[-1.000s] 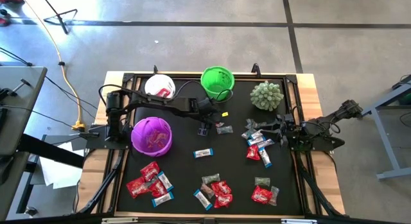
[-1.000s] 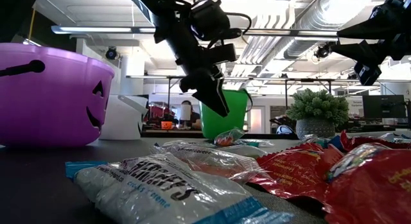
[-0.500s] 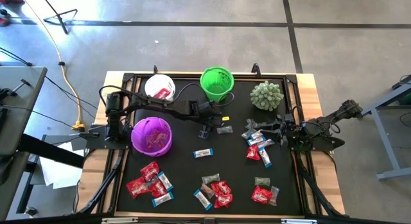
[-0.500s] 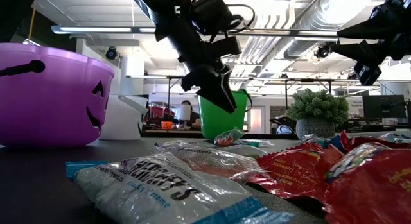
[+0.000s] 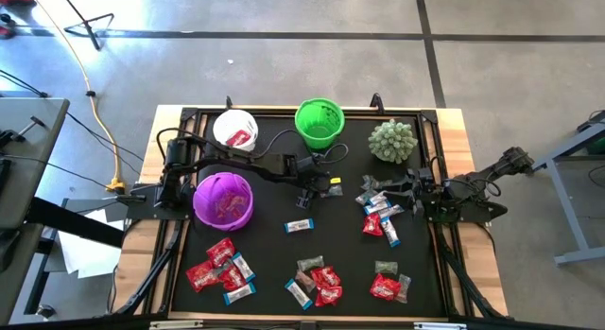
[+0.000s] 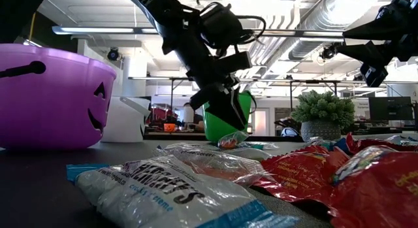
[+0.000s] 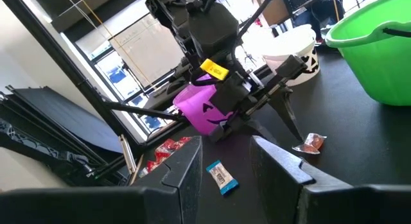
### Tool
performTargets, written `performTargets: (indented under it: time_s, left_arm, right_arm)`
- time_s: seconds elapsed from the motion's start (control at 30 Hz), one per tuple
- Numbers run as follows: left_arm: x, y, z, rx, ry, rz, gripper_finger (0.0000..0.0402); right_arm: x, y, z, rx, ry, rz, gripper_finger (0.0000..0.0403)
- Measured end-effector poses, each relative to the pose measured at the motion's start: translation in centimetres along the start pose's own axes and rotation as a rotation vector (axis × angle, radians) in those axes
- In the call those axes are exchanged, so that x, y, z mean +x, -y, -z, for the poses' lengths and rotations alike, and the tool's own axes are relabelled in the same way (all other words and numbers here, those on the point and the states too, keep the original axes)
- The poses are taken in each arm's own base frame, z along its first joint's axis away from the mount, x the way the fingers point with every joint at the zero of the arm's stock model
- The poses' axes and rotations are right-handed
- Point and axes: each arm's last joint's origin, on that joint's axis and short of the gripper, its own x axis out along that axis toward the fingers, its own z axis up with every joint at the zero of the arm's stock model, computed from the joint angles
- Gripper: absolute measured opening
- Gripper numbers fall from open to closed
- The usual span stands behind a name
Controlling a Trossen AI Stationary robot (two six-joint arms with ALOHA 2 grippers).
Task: Sort candy
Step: Put the orange gummy into the violet bucket
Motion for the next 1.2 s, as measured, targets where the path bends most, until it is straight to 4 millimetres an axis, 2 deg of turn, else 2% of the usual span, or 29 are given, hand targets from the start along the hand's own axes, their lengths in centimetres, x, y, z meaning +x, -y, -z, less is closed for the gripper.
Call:
performTargets:
  time_s: [0.37, 0.8, 0.97, 1.2]
  left_arm:
    - [0.9, -0.9, 1.2, -0.05, -0.045, -0.007, 0.0149]
    - [2.2, -0.4, 2.1, -0.157, -0.088, 0.016, 0.0146]
    - [2.1, -0.1, 1.9, -0.151, -0.084, 0.02, 0.0112]
    - [2.1, 0.4, 1.6, -0.231, -0.083, 0.024, 0.0041]
  right_arm:
    - [0.0, 0.0, 0.0, 0.0, 0.0, 0.0, 0.0126]
    - [0.0, 0.0, 0.0, 0.0, 0.0, 0.0, 0.0126]
    - [0.0, 0.0, 0.0, 0.0, 0.0, 0.0, 0.0126]
    - [0.0, 0.0, 0.0, 0.0, 0.0, 0.0, 0.0126]
